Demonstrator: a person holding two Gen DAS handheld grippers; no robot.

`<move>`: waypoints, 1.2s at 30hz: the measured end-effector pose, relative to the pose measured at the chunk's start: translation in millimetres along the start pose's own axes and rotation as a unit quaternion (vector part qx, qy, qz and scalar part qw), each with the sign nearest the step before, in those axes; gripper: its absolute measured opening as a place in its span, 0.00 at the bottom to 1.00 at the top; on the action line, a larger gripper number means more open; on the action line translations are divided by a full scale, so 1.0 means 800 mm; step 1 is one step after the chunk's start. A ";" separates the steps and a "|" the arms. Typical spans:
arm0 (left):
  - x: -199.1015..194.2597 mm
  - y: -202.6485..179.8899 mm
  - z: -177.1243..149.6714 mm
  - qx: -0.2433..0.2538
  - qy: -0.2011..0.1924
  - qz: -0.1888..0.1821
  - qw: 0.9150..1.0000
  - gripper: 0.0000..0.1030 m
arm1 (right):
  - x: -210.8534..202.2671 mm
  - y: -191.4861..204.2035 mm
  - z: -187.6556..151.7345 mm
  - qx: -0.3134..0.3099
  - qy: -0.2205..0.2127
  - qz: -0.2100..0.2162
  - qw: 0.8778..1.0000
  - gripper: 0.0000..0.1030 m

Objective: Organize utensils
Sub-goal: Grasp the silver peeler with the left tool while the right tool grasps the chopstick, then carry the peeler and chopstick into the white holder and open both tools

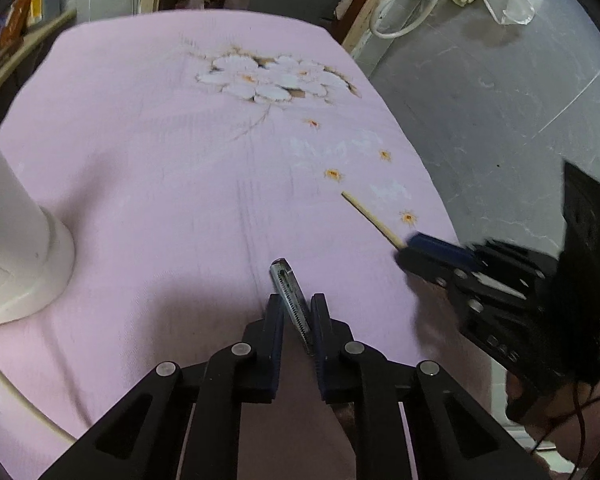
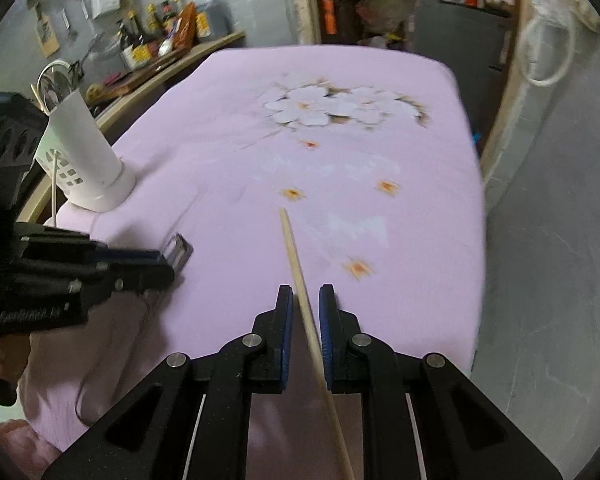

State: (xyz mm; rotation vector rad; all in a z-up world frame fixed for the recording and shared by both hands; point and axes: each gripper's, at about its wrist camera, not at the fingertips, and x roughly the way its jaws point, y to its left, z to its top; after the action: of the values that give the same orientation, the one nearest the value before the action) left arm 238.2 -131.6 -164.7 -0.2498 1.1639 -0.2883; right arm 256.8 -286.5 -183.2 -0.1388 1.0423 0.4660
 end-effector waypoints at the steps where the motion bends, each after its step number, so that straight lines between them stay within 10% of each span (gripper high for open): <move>1: 0.001 0.001 0.001 -0.002 0.003 -0.003 1.000 0.13 | 0.004 0.002 0.007 -0.007 0.004 -0.002 1.000 0.12; 14: 0.016 -0.007 0.012 0.036 0.020 0.000 0.999 0.14 | 0.024 -0.012 0.040 0.016 0.030 0.028 0.999 0.04; 36: -0.171 0.025 0.011 0.037 -0.188 -0.014 0.981 0.06 | -0.139 0.053 0.061 0.142 -0.240 0.093 0.956 0.04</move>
State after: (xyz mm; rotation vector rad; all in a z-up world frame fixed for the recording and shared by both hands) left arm 198.4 -65.0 -50.3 -0.2440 0.7745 -0.2934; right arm 230.7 -266.3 -59.2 0.3192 0.6333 0.4838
